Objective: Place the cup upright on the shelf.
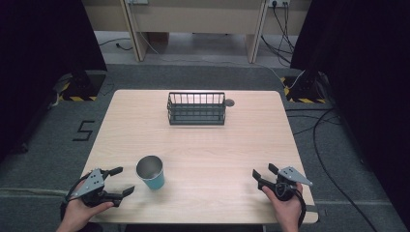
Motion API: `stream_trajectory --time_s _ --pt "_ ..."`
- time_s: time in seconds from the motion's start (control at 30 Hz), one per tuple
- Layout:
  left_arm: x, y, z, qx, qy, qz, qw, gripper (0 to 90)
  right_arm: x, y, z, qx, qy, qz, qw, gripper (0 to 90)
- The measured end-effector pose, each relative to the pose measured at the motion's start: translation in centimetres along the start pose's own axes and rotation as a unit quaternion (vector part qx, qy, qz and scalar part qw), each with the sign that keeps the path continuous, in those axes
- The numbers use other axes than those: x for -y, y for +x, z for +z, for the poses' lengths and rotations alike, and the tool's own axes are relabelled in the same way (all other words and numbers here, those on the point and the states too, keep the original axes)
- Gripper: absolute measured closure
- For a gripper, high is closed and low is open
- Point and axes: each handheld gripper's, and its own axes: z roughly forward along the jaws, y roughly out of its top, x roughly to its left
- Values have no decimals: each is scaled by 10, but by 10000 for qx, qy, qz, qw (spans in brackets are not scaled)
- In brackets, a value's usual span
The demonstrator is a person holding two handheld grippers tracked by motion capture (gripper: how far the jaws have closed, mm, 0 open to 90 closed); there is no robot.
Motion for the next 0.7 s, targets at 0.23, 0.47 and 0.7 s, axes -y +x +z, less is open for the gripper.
stream_trajectory --time_s 0.23,0.47,0.7 --pt "-2 -5 6 132 -7 -66 9999 143 0 0 0 6 6 -7 10000 262" --pt "-6 -11 11 194 -47 -92 9998 143 0 0 0 -5 0 -8 10000 262" --pt "-9 -13 14 217 -189 -202 9994 143 0 1 0 -7 20 39 10000 262"
